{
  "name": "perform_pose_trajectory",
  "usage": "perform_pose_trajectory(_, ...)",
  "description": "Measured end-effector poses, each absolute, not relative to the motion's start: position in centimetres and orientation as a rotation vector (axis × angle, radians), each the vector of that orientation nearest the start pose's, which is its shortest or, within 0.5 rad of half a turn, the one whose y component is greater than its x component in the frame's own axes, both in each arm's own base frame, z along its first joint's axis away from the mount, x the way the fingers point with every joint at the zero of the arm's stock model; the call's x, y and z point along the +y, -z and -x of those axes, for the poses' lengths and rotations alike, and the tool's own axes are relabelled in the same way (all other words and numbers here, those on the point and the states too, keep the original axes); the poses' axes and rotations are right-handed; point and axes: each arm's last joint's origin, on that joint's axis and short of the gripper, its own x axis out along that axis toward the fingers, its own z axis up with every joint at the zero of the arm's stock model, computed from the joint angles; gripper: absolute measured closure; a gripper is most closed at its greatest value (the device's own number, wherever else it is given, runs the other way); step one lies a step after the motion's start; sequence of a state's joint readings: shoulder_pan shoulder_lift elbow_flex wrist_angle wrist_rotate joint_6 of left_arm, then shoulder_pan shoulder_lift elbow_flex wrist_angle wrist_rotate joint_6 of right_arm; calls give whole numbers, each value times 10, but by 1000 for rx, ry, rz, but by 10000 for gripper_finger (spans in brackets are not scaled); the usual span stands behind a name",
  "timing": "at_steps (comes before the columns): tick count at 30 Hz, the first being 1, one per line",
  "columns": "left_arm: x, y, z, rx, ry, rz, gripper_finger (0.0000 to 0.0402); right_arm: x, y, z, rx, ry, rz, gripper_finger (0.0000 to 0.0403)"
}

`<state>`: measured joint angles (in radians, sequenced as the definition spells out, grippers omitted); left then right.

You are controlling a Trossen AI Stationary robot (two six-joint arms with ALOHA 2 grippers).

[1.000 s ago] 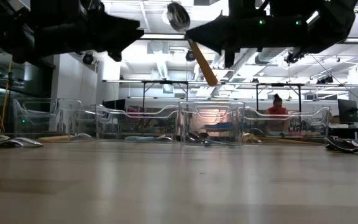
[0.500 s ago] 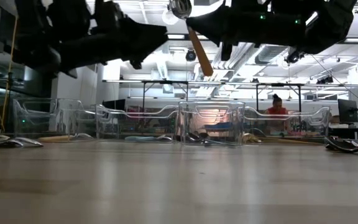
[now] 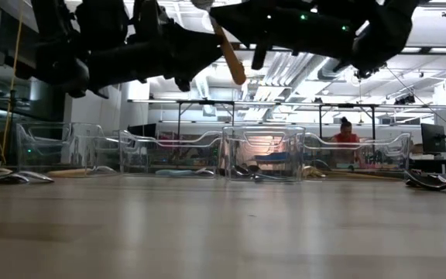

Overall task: Sort silverware by color (type)
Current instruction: Put the yellow spoon into the left transparent bin

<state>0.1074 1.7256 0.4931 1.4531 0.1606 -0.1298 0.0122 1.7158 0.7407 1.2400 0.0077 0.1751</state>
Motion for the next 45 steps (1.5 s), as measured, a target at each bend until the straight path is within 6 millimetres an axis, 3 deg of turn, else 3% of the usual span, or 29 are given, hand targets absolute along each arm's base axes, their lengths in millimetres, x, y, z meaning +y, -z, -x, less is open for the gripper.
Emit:
perform_pose_trajectory(15, 25, -176, -292, -224, 135, 100, 273, 0, -221, -342, -256, -13, -175, 403)
perform_pose_trajectory(19, 23, -179, -296, -228, 145, 112, 302, 0, -221, -342, -256, -12, -175, 403)
perform_pose_trajectory(25, 20, -178, -299, -205, 145, 94, 384, 0, -220, -342, -250, -8, -175, 403)
perform_pose_trajectory(31, 26, -175, -296, -183, 127, 104, 384, -1, -219, -342, -232, 1, -176, 402)
perform_pose_trajectory(35, 34, -169, -286, -153, 94, 118, 384, -2, -219, -342, -207, 31, -170, 391)
perform_pose_trajectory(39, 40, -172, -268, -170, 51, 121, 384, -3, -221, -339, -145, 89, -148, 350)
perform_pose_trajectory(45, 46, -178, -221, -209, -76, 92, 384, -5, -230, -330, -31, 162, -81, 274)
